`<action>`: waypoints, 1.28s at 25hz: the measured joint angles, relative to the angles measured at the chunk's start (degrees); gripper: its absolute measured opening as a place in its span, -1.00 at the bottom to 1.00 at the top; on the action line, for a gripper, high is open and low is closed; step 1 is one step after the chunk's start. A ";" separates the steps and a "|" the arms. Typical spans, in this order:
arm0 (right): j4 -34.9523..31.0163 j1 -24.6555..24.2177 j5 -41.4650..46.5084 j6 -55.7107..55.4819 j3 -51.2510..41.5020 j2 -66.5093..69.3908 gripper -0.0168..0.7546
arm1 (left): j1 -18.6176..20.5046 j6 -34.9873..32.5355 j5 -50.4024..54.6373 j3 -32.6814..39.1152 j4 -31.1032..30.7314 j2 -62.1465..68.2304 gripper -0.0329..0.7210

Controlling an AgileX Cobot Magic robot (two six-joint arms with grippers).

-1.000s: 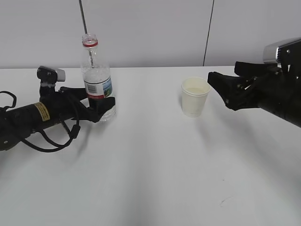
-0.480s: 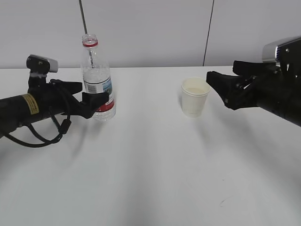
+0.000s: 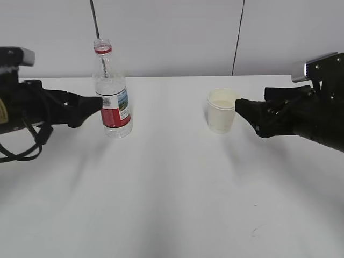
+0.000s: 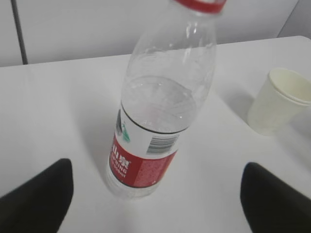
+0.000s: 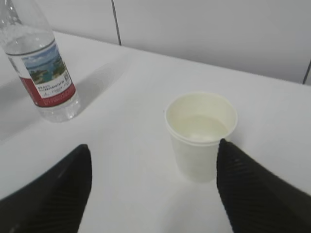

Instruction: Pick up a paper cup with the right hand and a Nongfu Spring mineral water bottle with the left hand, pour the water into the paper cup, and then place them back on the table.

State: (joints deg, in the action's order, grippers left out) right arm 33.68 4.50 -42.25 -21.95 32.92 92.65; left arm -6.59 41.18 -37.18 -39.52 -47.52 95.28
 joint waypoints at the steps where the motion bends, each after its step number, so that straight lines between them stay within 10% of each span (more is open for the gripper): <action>1: 0.99 0.00 2.15 -1.36 0.56 0.00 0.58 | 0.00 4.81 3.13 0.37 -3.04 -3.22 0.74; 10: 29.39 6.80 35.94 -29.09 13.71 -2.49 0.58 | 0.00 47.40 10.52 0.72 -40.79 -23.58 0.61; 14: 28.26 11.85 50.40 -31.44 15.57 -2.86 0.58 | 0.00 57.54 10.48 0.72 -53.37 -25.27 0.53; 18: 17.82 13.72 64.75 -23.89 15.87 -2.86 0.58 | 0.00 62.97 10.22 0.72 -57.93 -25.50 0.52; 27: -28.92 13.72 88.09 24.75 26.08 -2.93 0.56 | 0.00 69.10 3.97 0.72 -57.98 -25.90 0.52; 32: -37.90 13.72 95.12 33.63 32.08 -3.13 0.56 | 0.00 69.15 5.00 0.72 -57.98 -27.30 0.45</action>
State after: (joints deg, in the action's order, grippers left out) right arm -4.21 18.22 52.87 11.68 65.00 89.52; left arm -6.59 110.33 -32.19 -38.81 -105.50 67.98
